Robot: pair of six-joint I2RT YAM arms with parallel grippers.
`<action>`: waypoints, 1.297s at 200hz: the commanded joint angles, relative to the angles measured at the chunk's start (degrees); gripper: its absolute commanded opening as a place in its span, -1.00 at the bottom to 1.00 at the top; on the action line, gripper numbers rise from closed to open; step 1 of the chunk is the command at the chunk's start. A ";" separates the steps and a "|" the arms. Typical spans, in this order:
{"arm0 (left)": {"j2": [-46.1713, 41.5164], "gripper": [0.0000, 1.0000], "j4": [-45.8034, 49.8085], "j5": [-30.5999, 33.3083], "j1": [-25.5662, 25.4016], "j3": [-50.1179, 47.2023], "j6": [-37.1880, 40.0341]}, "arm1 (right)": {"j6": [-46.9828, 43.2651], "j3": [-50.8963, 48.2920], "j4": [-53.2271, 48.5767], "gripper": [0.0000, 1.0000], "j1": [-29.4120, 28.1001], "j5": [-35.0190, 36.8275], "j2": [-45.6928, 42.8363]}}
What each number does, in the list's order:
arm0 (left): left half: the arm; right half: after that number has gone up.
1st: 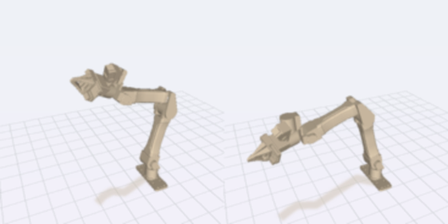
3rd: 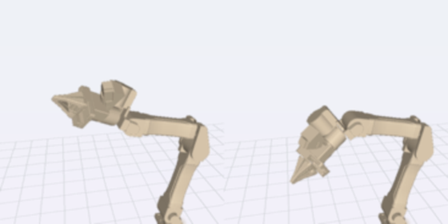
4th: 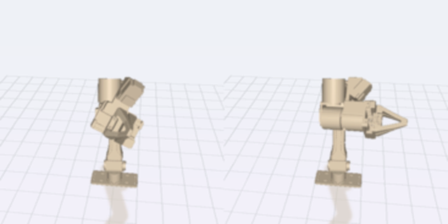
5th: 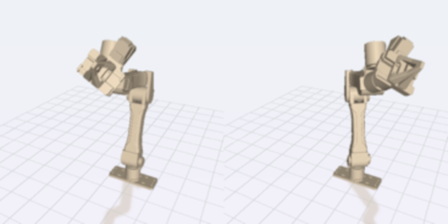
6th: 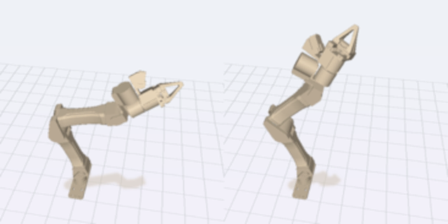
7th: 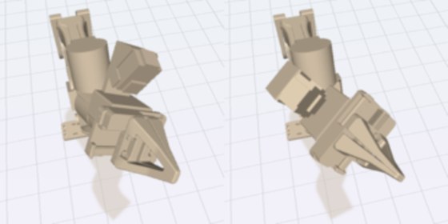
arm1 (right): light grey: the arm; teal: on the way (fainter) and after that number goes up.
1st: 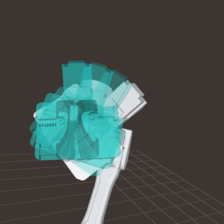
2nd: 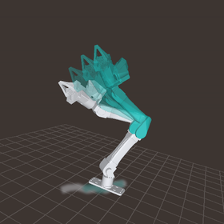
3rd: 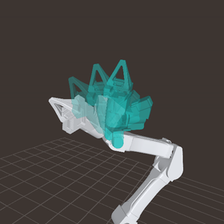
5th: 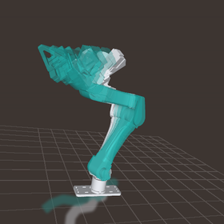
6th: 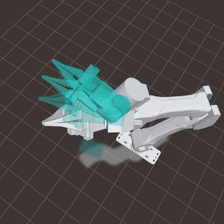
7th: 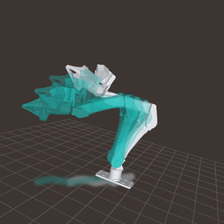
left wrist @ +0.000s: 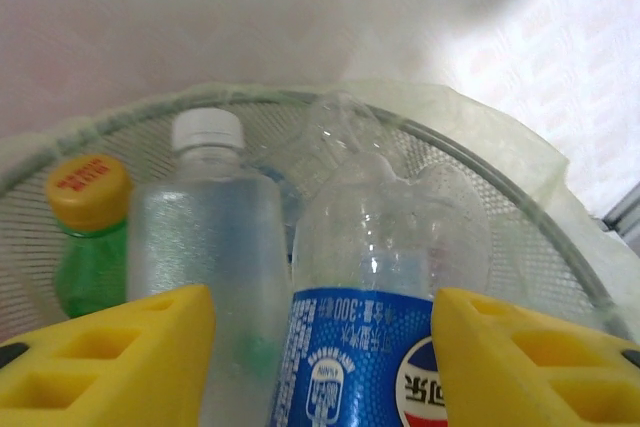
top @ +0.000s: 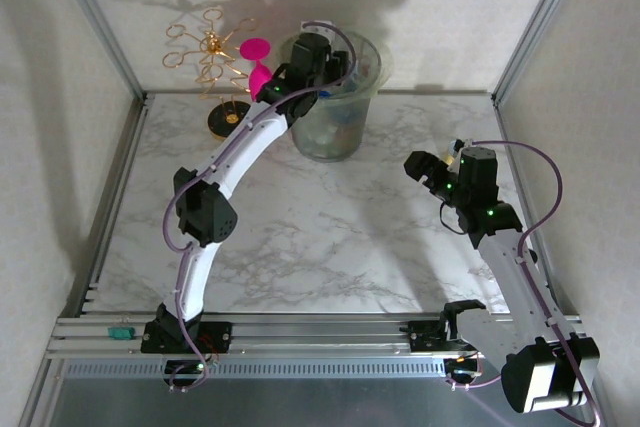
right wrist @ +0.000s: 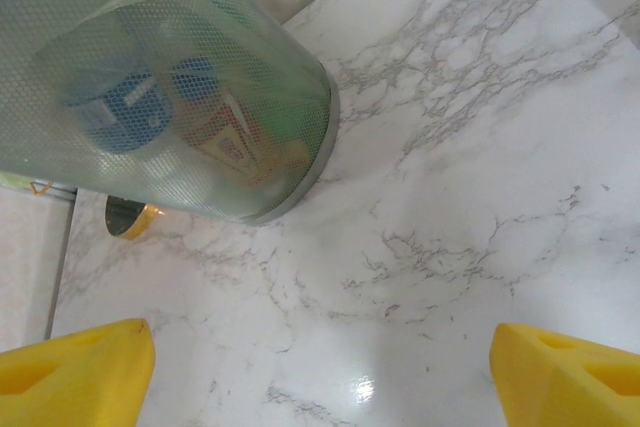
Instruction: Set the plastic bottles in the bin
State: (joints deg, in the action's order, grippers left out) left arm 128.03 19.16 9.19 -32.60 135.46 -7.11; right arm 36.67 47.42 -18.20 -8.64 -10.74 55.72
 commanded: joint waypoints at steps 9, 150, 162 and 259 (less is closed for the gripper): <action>2.81 0.18 2.40 -2.15 -0.98 1.74 0.71 | -0.44 -0.45 1.32 0.74 0.03 -1.39 0.16; -6.19 0.45 0.27 -4.09 -3.26 2.25 3.01 | -1.53 2.94 -0.54 0.74 0.02 -1.42 0.70; -8.40 0.49 0.12 -4.90 -3.45 1.52 2.49 | -1.96 3.67 -1.00 0.74 -0.01 -1.15 0.22; -50.40 0.99 -23.07 7.46 -5.53 -51.91 -0.25 | -5.77 5.85 1.54 0.98 -2.01 14.39 -12.02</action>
State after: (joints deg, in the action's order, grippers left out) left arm 86.21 5.02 7.81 -37.19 96.82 -6.09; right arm 32.14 51.29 -18.87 -10.15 -5.61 46.87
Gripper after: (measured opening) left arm 0.991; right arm 0.987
